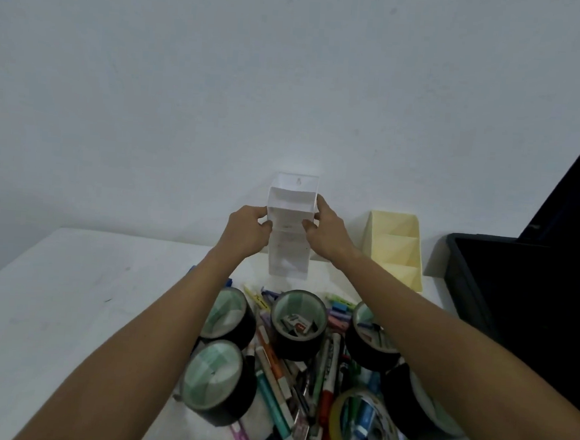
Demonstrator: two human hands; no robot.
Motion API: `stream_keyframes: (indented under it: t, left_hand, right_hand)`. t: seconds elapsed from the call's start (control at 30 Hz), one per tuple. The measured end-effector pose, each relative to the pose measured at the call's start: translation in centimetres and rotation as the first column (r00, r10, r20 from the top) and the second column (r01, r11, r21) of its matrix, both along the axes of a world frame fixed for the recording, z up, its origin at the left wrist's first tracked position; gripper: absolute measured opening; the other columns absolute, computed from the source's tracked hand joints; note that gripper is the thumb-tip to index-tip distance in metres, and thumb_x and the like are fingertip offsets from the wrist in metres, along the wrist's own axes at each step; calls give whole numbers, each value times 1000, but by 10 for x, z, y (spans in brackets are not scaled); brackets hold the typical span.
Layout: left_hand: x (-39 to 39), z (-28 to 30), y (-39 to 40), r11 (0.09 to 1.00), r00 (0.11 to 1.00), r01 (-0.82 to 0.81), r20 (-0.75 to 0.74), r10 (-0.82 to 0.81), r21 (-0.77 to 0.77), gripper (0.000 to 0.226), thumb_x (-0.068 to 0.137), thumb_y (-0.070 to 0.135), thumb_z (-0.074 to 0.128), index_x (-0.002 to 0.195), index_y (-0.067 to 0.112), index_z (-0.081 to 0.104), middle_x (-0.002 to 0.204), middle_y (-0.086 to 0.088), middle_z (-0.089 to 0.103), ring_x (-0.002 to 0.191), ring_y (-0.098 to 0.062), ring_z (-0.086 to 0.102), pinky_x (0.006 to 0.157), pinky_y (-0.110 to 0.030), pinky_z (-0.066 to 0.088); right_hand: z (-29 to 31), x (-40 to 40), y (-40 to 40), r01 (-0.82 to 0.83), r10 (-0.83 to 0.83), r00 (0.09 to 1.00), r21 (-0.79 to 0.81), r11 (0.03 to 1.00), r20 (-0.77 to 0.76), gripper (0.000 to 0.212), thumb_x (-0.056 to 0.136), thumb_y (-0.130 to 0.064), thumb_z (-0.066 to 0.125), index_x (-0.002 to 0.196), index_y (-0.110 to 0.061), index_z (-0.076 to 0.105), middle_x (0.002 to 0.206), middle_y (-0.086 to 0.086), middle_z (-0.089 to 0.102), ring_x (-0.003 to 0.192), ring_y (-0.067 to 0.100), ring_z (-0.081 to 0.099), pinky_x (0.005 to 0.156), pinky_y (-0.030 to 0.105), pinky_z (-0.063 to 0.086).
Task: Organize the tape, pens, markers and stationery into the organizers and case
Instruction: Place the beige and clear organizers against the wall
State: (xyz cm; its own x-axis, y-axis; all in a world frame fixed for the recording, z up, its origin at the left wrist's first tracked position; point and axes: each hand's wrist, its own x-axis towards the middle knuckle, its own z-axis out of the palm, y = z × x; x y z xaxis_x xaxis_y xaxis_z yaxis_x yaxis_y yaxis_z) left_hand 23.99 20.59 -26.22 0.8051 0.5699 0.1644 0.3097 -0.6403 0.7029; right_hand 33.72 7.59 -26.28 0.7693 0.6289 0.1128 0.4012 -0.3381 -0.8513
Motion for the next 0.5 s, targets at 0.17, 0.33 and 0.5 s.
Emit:
stream_keyframes:
  t: [0.17,0.33,0.5]
  left_hand:
    - [4,-1,-1,1000,1000,-17,5,17,24,33,94,15,48,121,18,66,76,-4,67,76,-28,71,69,-24,49]
    - [3,-1,-3,998,999,-37,-17,37,44,35,94,17,47,125,20,63,79,-7,68,70,-26,66,71,-29,51]
    - [-16,-1,-10,996,991,-92,-92,93,19,54,92,30,51,143,13,41,129,-11,60,112,-30,60,99,-42,46]
  right_hand:
    - [2,5,-1,-4,4,1000,7,1000,-13,53,95,-11,51,144,-26,35,135,8,54,125,25,50,93,33,46]
    - [4,-6,-6,52,-52,999,33,998,10,52,96,-14,53,145,-19,36,128,14,58,111,25,57,81,26,42]
    - [12,-25,-24,85,-83,996,-122,989,24,55,91,-25,63,135,-3,39,122,17,57,102,27,59,70,24,43]
